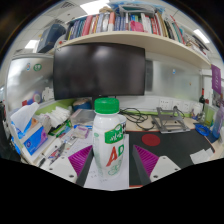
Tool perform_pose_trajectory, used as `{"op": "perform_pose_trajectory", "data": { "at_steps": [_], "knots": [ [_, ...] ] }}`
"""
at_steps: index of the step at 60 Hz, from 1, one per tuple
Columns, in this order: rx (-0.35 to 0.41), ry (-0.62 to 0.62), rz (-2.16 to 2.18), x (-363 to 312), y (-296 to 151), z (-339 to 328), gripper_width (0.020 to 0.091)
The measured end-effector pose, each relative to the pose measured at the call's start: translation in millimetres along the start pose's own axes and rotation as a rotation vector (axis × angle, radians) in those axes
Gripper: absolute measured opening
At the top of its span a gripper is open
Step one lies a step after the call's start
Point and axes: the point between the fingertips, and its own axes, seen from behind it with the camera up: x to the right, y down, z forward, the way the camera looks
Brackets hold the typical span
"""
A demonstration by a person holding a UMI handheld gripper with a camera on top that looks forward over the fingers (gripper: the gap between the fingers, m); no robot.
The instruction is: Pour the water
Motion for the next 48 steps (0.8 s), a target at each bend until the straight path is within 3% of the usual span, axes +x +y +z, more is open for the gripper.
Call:
{"op": "perform_pose_trajectory", "data": {
  "at_steps": [8, 22, 36, 48],
  "knots": [
    [0.042, 0.003, -0.024, -5.3, -1.9, 20.8, 0.0546],
    [0.104, 0.050, -0.007, -1.0, -8.0, 27.1, 0.0402],
    [0.057, 0.047, -0.025, 1.0, -11.4, 29.2, 0.0374],
    [0.059, 0.120, -0.152, 55.4, -52.2, 18.0, 0.0373]
  ]
}}
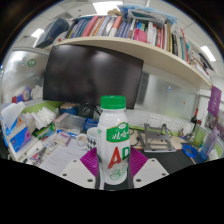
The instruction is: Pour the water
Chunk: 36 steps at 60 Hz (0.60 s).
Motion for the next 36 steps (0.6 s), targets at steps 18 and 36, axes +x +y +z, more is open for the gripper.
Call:
{"op": "perform_pose_trajectory", "data": {
  "at_steps": [18, 36],
  "knots": [
    [-0.157, 0.011, -0.695, 82.8, -8.0, 64.8, 0.0374],
    [-0.263, 0.004, -1.283, 95.8, -12.1, 116.1, 0.0374]
  ]
}}
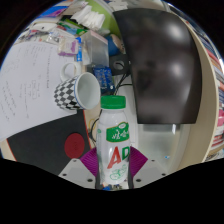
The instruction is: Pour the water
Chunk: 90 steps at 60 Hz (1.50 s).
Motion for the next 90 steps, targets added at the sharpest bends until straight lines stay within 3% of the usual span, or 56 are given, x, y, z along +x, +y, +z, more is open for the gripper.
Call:
{"op": "perform_pose_trajectory", "data": {
  "at_steps": [15, 31, 52, 69, 81, 90],
  "knots": [
    [-0.020, 0.105, -0.329, 25.8, -24.5, 17.6, 0.0373],
    [-0.044, 0.080, -0.412, 17.4, -27.7, 21.0, 0.0375],
    [0.128, -0.067, 0.432, 39.3, -32.0, -27.6, 0.0391],
    [0.192, -0.136, 1.148, 16.8, 8.3, 2.4, 0.0391],
    [0.285, -0.155, 1.366, -5.6, 5.0, 30.1, 0.0390],
    [0.286, -0.190, 1.435, -35.5, 0.5, 50.7, 0.0387]
  ]
}}
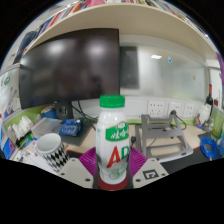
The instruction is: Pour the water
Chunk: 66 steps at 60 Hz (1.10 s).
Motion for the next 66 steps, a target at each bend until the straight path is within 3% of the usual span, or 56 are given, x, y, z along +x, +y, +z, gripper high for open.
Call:
{"op": "perform_pose_trajectory", "data": {
  "at_steps": [2, 13, 22, 24, 28, 32, 36, 55, 66],
  "knots": [
    [0.041, -0.002, 0.007, 1.0, -4.3, 0.6, 0.0392],
    [0.090, 0.024, -0.019, 0.6, -0.8, -4.4, 0.0392],
    [0.088, 0.033, -0.034, 0.4, -1.0, -2.6, 0.0534],
    [0.042, 0.039, -0.040, 1.4, 8.0, -2.2, 0.0601],
    [-0.030, 0.055, -0.048, 1.5, 22.0, -6.8, 0.0880],
    [-0.029, 0.065, -0.046, 0.2, 24.5, -18.2, 0.0822],
    [-0.048, 0.094, -0.044, -1.3, 26.8, -37.9, 0.0851],
    [-0.191, 0.210, 0.086, -36.9, 2.0, -156.1, 0.0849],
    [-0.157, 0.257, 0.072, -48.2, -34.6, -200.6, 0.0847]
  ]
}}
